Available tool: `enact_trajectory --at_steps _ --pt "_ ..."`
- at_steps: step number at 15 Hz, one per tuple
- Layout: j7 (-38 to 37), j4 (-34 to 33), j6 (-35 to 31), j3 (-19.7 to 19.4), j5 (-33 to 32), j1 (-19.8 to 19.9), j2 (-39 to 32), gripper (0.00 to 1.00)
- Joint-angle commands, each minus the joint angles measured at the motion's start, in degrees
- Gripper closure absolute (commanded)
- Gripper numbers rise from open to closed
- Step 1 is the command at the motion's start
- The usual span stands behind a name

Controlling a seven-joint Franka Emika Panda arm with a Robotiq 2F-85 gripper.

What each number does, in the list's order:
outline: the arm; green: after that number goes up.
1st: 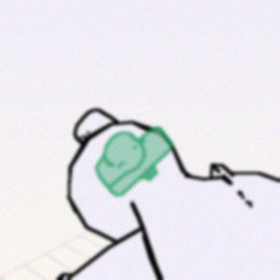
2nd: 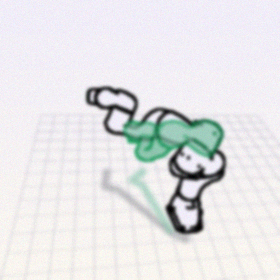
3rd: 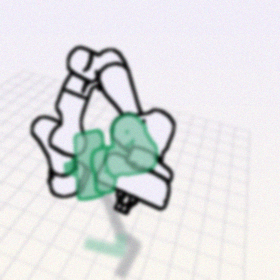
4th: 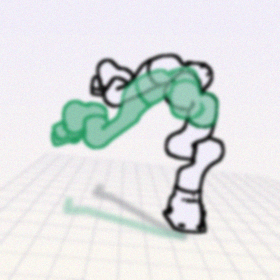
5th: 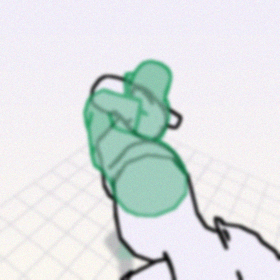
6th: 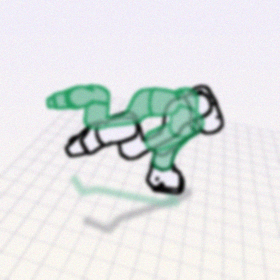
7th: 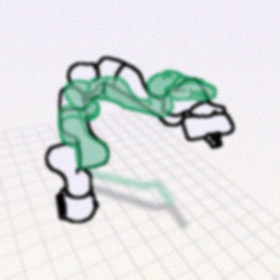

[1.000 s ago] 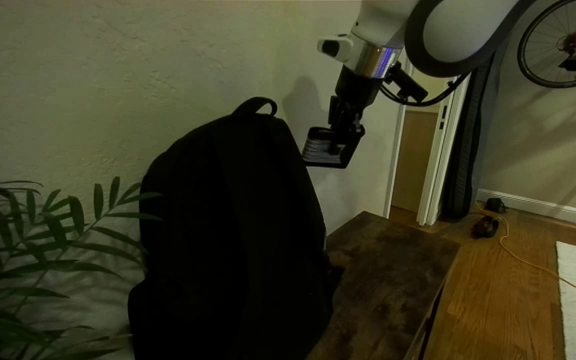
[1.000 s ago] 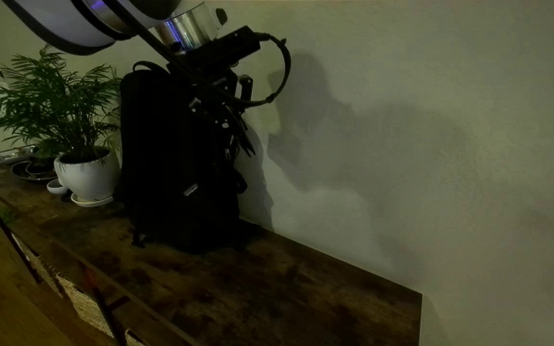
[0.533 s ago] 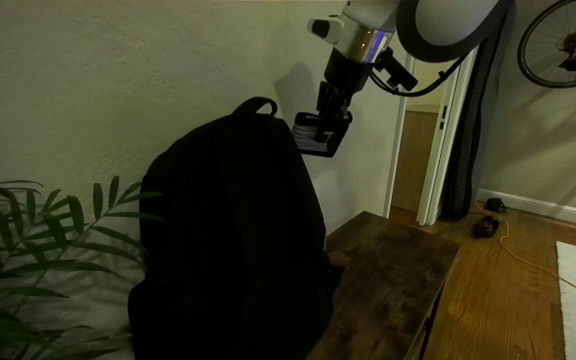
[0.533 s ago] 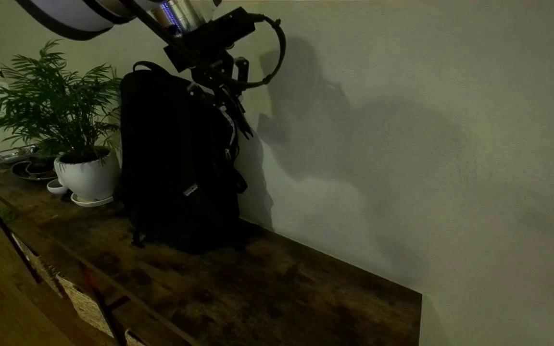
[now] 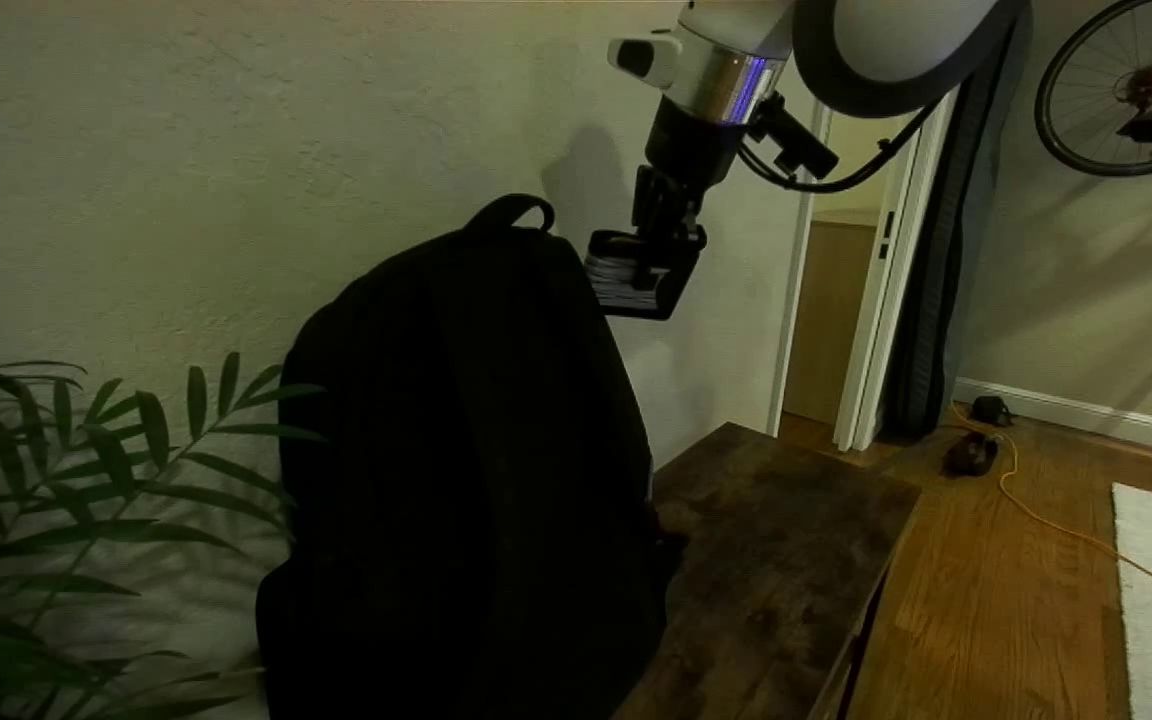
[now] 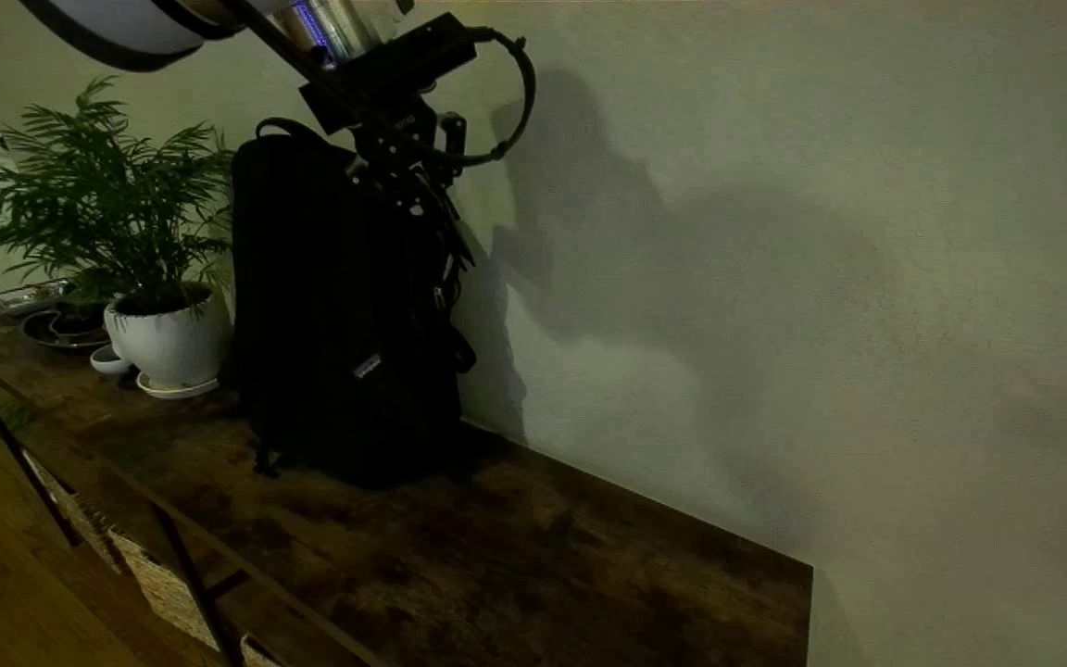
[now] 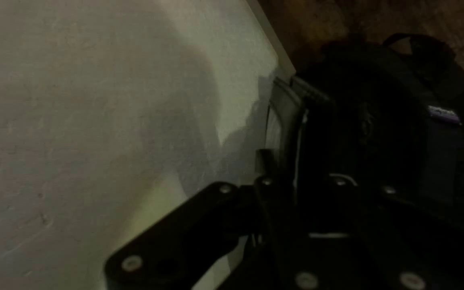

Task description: Put the black wallet in the black bag

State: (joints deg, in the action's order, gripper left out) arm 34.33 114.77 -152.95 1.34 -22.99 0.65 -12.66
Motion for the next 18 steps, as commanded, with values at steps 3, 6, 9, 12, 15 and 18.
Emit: enact_trajectory --at_steps 3,6,9,12,15,18 --pt "-0.68 2.91 4.35 0.37 0.21 -0.64 4.53 0.95" --pt "-0.4 2.41 5.97 0.84 1.07 -0.58 4.32 0.95" --pt "-0.14 2.05 7.42 1.32 2.2 -0.54 3.97 0.95" --pt "1.21 2.02 6.77 2.05 4.36 -0.22 3.22 0.95" --pt "2.78 2.43 4.45 2.59 6.22 0.04 2.74 0.95" --pt "4.23 2.02 3.04 2.84 6.67 -0.03 1.7 0.95"
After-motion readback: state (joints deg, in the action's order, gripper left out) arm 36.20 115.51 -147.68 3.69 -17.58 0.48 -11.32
